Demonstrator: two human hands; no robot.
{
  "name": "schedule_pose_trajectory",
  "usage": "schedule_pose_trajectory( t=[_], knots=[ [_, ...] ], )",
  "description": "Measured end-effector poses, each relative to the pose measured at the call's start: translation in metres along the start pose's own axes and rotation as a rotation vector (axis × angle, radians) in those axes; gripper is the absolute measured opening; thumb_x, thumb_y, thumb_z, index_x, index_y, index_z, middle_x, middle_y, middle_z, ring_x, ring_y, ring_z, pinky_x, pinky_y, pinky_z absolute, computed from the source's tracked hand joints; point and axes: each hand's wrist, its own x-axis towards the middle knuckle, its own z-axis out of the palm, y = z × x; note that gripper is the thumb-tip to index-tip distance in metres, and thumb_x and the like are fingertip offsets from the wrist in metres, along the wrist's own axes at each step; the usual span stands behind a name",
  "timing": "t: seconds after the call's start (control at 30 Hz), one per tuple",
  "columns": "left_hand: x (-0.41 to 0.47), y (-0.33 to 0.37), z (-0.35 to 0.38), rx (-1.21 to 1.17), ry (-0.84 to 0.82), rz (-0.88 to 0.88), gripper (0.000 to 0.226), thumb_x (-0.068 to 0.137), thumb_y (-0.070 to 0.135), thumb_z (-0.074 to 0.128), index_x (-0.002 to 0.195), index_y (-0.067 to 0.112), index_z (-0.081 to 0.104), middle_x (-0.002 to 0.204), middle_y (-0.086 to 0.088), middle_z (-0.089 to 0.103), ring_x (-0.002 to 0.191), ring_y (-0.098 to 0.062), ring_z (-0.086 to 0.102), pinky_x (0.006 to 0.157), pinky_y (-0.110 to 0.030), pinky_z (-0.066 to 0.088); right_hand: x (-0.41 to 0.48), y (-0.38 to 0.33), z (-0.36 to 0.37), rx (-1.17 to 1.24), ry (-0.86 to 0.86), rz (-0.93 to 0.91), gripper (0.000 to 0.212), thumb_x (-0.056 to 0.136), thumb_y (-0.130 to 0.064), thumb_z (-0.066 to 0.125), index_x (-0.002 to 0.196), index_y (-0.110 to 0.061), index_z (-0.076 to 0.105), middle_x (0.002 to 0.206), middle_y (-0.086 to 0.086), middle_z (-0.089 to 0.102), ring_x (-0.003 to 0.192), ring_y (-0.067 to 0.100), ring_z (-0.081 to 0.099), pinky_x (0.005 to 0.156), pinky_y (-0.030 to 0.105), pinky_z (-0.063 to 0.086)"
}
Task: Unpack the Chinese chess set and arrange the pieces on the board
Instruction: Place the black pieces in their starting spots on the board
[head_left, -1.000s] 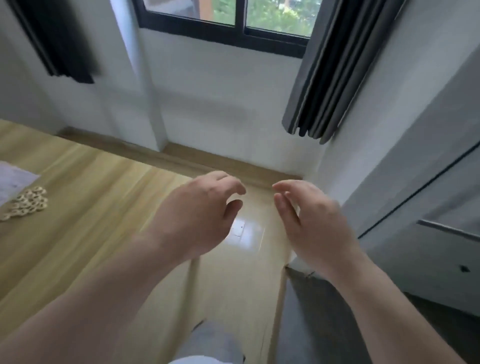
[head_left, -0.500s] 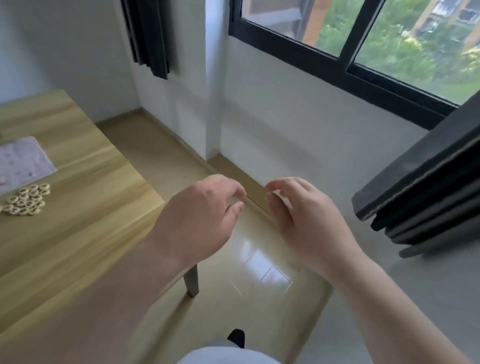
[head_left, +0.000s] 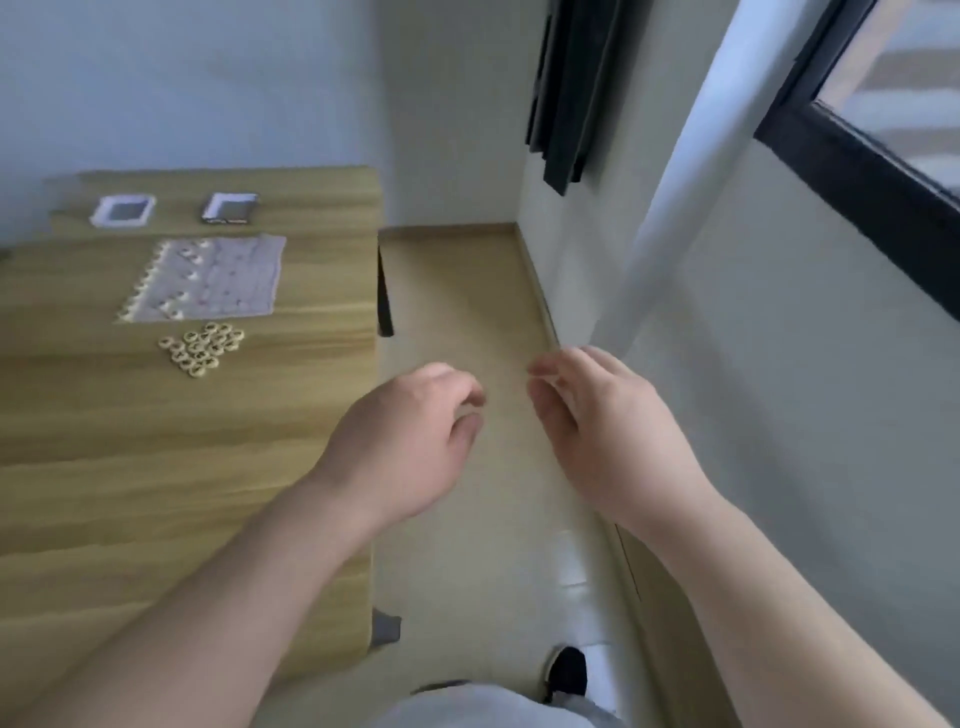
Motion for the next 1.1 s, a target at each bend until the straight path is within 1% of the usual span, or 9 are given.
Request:
schedule_pose_trajectory(
  t=[0.17,0.43,0.5,0.6,0.77,0.87,0.93,1.03,1.1],
  knots=[
    [0.045,-0.01,-0.01,-0.002,0.118,-0.331,0.018,0.095,0.034,0.057,0.11,0.032,0.065,0.115,0.015,0.061,0.099,-0.01,0.061,0.082,-0.034,0.053,0.12,0.018,0.017,0.092,-0.209,-0.294,0.021,0.101,-0.032,0.055,0.113,-0.019,0.067,0.106,-0.004,0.067,0.091,0.021,0.066,0.068,0.042,0.057],
    [0.077,-0.088,-0.02,0.035,0.297,-0.688,0.018,0.094,0.034,0.057,0.11,0.031,0.065,0.113,0.013,0.061,0.099,-0.012,0.06,0.081,-0.035,0.052,0.24,-0.038,0.116,0.228,-0.438,-0.61,0.019,0.101,-0.031,0.056,0.111,-0.019,0.067,0.108,-0.001,0.067,0.09,0.024,0.066,0.071,0.044,0.057],
    [0.089,-0.134,-0.013,0.014,0.33,-0.777,0.018,0.094,0.035,0.056,0.111,0.031,0.064,0.111,0.014,0.06,0.097,-0.013,0.06,0.08,-0.036,0.052,0.272,-0.051,0.159,0.192,-0.506,-0.658,0.02,0.101,-0.033,0.056,0.111,-0.02,0.067,0.107,-0.002,0.066,0.088,0.023,0.067,0.071,0.043,0.057],
    [0.108,-0.205,0.0,-0.028,0.295,-0.9,0.02,0.096,0.034,0.055,0.114,0.03,0.062,0.113,0.009,0.06,0.097,-0.018,0.061,0.081,-0.037,0.052,0.315,-0.07,0.217,0.099,-0.639,-0.697,0.02,0.102,-0.034,0.052,0.112,-0.023,0.066,0.109,-0.004,0.063,0.089,0.021,0.065,0.075,0.043,0.056],
    [0.138,-0.299,0.011,-0.039,0.213,-1.056,0.02,0.097,0.028,0.049,0.114,0.024,0.059,0.116,0.001,0.058,0.098,-0.026,0.063,0.075,-0.033,0.043,0.366,-0.109,0.298,-0.184,-0.926,-0.793,0.027,0.106,-0.036,0.042,0.123,-0.027,0.061,0.124,-0.006,0.057,0.11,0.021,0.059,0.087,0.04,0.052],
    [0.152,-0.353,0.006,-0.049,0.222,-1.177,0.027,0.1,0.027,0.049,0.123,0.014,0.052,0.128,-0.004,0.047,0.109,-0.028,0.059,0.08,-0.035,0.039,0.392,-0.137,0.356,-0.259,-1.029,-0.846,0.028,0.106,-0.026,0.044,0.129,-0.024,0.058,0.126,0.0,0.059,0.112,0.025,0.06,0.09,0.043,0.053],
    [0.158,-0.385,0.007,-0.073,0.237,-1.249,0.037,0.101,0.027,0.049,0.134,0.012,0.044,0.14,-0.005,0.041,0.124,-0.027,0.05,0.09,-0.038,0.04,0.404,-0.146,0.395,-0.325,-1.07,-0.877,0.032,0.102,-0.015,0.049,0.132,-0.02,0.057,0.126,0.004,0.061,0.11,0.026,0.061,0.089,0.042,0.055],
    [0.158,-0.435,0.021,-0.039,0.194,-1.289,0.056,0.1,0.034,0.044,0.15,0.012,0.028,0.159,-0.005,0.024,0.143,-0.026,0.027,0.112,-0.043,0.033,0.419,-0.152,0.452,-0.4,-1.093,-0.976,0.034,0.099,-0.011,0.054,0.133,-0.015,0.056,0.128,0.008,0.056,0.116,0.028,0.058,0.093,0.041,0.053],
    [0.157,-0.468,0.035,-0.018,0.142,-1.307,0.063,0.101,0.039,0.037,0.156,0.014,0.018,0.166,-0.004,0.009,0.151,-0.024,0.01,0.121,-0.045,0.021,0.431,-0.153,0.49,-0.443,-1.006,-1.159,0.041,0.095,-0.011,0.057,0.135,-0.013,0.054,0.133,0.01,0.053,0.123,0.029,0.051,0.101,0.042,0.047]
  ],
)
